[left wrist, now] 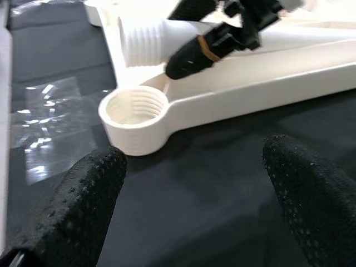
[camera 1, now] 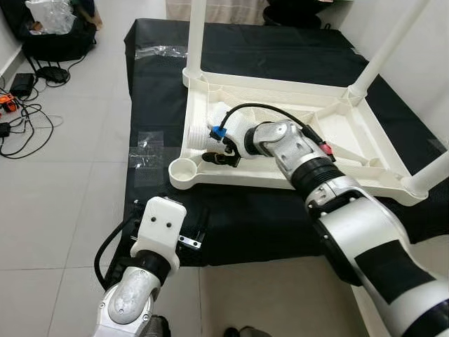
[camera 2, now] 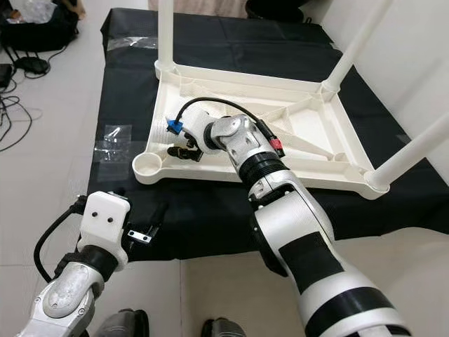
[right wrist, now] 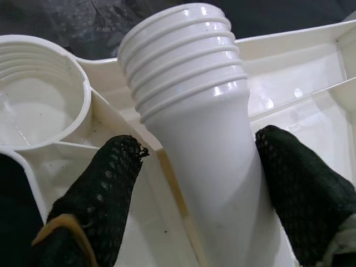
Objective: Building children table
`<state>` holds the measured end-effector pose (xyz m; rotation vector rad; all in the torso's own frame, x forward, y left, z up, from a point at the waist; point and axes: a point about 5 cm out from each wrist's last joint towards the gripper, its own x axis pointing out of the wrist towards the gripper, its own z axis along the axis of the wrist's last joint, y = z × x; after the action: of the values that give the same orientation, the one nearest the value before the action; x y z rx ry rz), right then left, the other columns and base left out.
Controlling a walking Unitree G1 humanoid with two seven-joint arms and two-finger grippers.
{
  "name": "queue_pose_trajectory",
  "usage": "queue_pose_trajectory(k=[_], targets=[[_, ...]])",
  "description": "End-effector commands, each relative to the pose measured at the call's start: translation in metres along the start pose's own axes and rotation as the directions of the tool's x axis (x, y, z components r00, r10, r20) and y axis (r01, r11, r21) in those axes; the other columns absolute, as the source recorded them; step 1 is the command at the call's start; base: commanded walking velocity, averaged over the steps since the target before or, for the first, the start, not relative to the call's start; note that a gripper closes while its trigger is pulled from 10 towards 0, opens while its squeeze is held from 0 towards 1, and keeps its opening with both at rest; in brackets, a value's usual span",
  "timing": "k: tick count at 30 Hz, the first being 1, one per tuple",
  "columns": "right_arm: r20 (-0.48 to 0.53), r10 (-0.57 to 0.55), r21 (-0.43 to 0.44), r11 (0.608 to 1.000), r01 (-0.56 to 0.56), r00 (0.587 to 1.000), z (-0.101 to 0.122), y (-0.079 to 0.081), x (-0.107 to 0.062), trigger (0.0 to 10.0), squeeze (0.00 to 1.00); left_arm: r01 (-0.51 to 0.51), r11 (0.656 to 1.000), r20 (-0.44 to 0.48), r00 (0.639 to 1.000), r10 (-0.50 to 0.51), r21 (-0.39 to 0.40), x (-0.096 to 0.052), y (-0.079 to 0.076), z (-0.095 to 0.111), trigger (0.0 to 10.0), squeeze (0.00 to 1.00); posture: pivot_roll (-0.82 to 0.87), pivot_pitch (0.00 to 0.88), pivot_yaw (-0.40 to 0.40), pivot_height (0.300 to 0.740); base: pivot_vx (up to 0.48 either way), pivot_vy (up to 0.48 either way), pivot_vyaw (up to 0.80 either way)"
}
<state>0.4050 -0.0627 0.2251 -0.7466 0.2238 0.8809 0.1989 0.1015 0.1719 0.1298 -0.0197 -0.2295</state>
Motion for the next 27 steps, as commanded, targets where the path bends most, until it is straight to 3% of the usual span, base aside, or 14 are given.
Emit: queue_pose_trajectory(k=[1, 2, 3, 12, 14, 15, 20, 21, 22, 24, 25, 27], targets=[[-0.009, 0.014, 0.000, 1.000, -0.014, 1.000, -0.001, 0.003, 0.002, 2.8, 0.00, -0.001, 1.000, -0.008, 1.000, 0.001, -0.010, -0.002, -0.003, 0.000, 10.0, 0.00, 0.04, 0.173, -0.184, 0.740, 0.000, 0.000, 0.00], [-0.009, 0.014, 0.000, 1.000, -0.014, 1.000, -0.001, 0.003, 0.002, 2.8, 0.00, -0.001, 1.000, -0.008, 1.000, 0.001, -0.010, -0.002, -0.003, 0.000, 10.0, 0.00, 0.04, 0.173, -0.184, 0.740, 0.000, 0.000, 0.00], [-0.004, 0.012, -0.002, 1.000, -0.012, 1.000, 0.000, 0.003, 0.002, 0.0, 0.00, -0.002, 1.000, -0.007, 1.000, 0.002, -0.010, -0.002, -0.003, 0.000, 10.0, 0.00, 0.04, 0.169, -0.188, 0.740, 0.000, 0.000, 0.00], [0.068, -0.021, 0.008, 1.000, 0.020, 0.997, 0.011, -0.001, 0.002, 0.0, 0.00, -0.009, 1.000, -0.001, 1.000, 0.009, -0.009, -0.001, -0.003, 0.001, 10.0, 0.00, 0.04, 0.152, -0.189, 0.740, 0.000, 0.000, 0.00], [0.167, -0.080, 0.054, 0.996, 0.072, 0.983, 0.025, -0.010, -0.003, 0.0, 0.00, -0.012, 1.000, 0.006, 1.000, 0.012, -0.005, 0.001, -0.003, 0.001, 10.0, 0.00, 0.04, 0.140, -0.188, 0.740, 0.000, 0.000, 0.00], [0.277, -0.160, 0.111, 0.985, 0.134, 0.947, 0.042, -0.023, -0.013, 0.0, 0.00, -0.014, 1.000, 0.009, 1.000, 0.014, -0.002, 0.004, -0.002, 0.001, 10.0, 0.00, 0.04, 0.129, -0.185, 0.740, 0.000, 0.000, 0.00], [0.338, -0.238, 0.173, 0.967, 0.189, 0.910, 0.054, -0.037, -0.023, 0.0, 0.00, -0.015, 1.000, 0.010, 1.000, 0.015, 0.004, 0.006, 0.001, 0.000, 10.0, 0.00, 0.04, 0.115, -0.176, 0.740, 0.000, 0.000, 0.00], [0.311, -0.200, 0.106, 0.979, 0.175, 0.929, 0.052, -0.034, -0.022, 0.0, 0.00, -0.014, 1.000, 0.010, 1.000, 0.014, 0.005, 0.006, 0.001, -0.001, 10.0, 0.00, 0.04, 0.112, -0.172, 0.740, 0.000, 0.000, 0.00], [0.268, -0.170, 0.062, 0.985, 0.159, 0.948, 0.047, -0.030, -0.018, 10.0, 0.00, -0.010, 1.000, 0.012, 1.000, 0.009, 0.009, 0.007, 0.001, -0.001, 10.0, 0.00, 0.03, 0.105, -0.174, 0.740, 0.000, 0.000, 0.00], [0.240, -0.150, 0.034, 0.989, 0.146, 0.959, 0.043, -0.027, -0.016, 10.0, 0.00, -0.006, 1.000, 0.014, 1.000, 0.006, 0.010, 0.008, 0.000, -0.001, 10.0, 0.00, 0.03, 0.105, -0.174, 0.740, 0.000, 0.000, 0.00], [0.213, -0.135, 0.044, 0.991, 0.129, 0.968, 0.038, -0.022, -0.012, 10.0, 1.00, -0.004, 1.000, 0.018, 1.000, 0.004, 0.011, 0.008, -0.001, 0.000, 10.0, 0.00, 0.04, 0.101, -0.179, 0.740, 0.000, 0.000, 0.00], [0.212, -0.134, 0.050, 0.991, 0.126, 0.968, 0.037, -0.022, -0.011, 10.0, 1.00, -0.004, 1.000, 0.019, 1.000, 0.004, 0.011, 0.008, -0.001, 0.000, 10.0, 0.00, 0.04, 0.101, -0.179, 0.740, 0.000, 0.000, 0.00]])
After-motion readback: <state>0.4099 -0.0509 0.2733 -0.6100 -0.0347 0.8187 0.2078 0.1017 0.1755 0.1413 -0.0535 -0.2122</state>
